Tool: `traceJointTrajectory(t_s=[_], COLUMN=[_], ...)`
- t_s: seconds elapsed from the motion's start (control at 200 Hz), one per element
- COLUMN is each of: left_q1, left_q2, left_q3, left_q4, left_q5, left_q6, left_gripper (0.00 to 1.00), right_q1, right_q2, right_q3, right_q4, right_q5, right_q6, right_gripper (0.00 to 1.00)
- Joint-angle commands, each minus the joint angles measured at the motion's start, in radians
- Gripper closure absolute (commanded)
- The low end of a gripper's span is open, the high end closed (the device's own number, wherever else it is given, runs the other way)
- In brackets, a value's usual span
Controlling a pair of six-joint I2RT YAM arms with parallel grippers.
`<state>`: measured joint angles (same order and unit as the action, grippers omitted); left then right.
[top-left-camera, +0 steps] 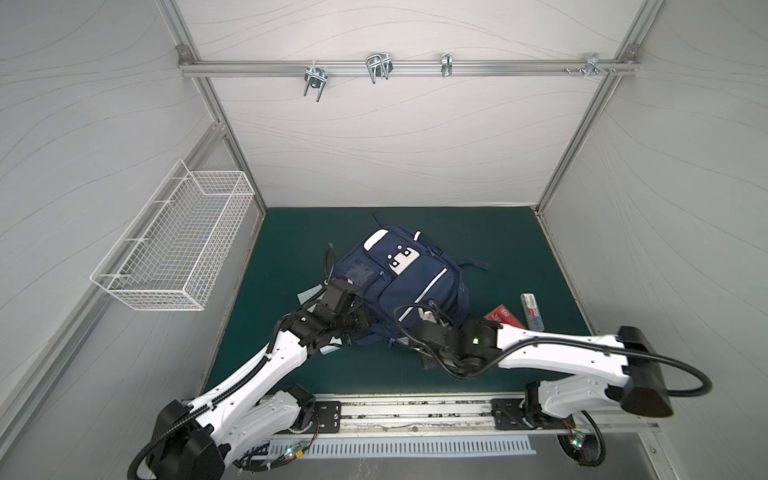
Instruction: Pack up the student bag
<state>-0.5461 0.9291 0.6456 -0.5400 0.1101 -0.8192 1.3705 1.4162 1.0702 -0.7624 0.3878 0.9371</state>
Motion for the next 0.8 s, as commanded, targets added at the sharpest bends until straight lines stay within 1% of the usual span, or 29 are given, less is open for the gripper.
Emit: traceJointTrajectory(t_s=[0.0,0.07,0.135,0.225,0.29,0.38,0.46,0.55,0.665,0.735,0.795], left_q1=[0.045,0.075,0.095,0.114,0.126,0.127,0.127,0.127,0.123,0.119,0.114], left_q2=[-0.06,-0.064,-0.054,-0.028,0.006,0.057,0.1,0.154,0.226,0.267,0.305], left_q3=[-0.008,-0.024,-0.048,-0.091,-0.117,-0.132,-0.149,-0.165,-0.184,-0.193,-0.195], left_q4=[-0.01,-0.014,0.006,0.064,0.114,0.192,0.251,0.318,0.411,0.451,0.484], left_q5=[0.044,0.058,0.081,0.126,0.164,0.23,0.244,0.252,0.279,0.283,0.285], left_q6=[-0.056,-0.063,-0.07,-0.09,-0.11,-0.12,-0.151,-0.185,-0.228,-0.24,-0.242], left_gripper=[0.62,0.67,0.7,0.7,0.65,0.53,0.44,0.39,0.39,0.44,0.49], right_q1=[0.019,0.013,0.002,-0.02,-0.029,-0.038,-0.052,-0.063,-0.077,-0.079,-0.072], right_q2=[0.117,0.19,0.251,0.314,0.334,0.34,0.336,0.32,0.309,0.303,0.304], right_q3=[0.083,0.128,0.166,0.202,0.202,0.182,0.157,0.132,0.122,0.109,0.107], right_q4=[0.037,0.052,0.054,0.043,0.057,0.095,0.114,0.121,0.107,0.139,0.181], right_q5=[-0.012,-0.047,-0.075,-0.123,-0.154,-0.181,-0.204,-0.197,-0.19,-0.21,-0.23], right_q6=[0.004,-0.006,-0.021,-0.02,-0.01,-0.002,0.019,0.027,0.019,0.017,-0.011], right_gripper=[0.7,0.71,0.72,0.73,0.73,0.7,0.68,0.68,0.68,0.67,0.65])
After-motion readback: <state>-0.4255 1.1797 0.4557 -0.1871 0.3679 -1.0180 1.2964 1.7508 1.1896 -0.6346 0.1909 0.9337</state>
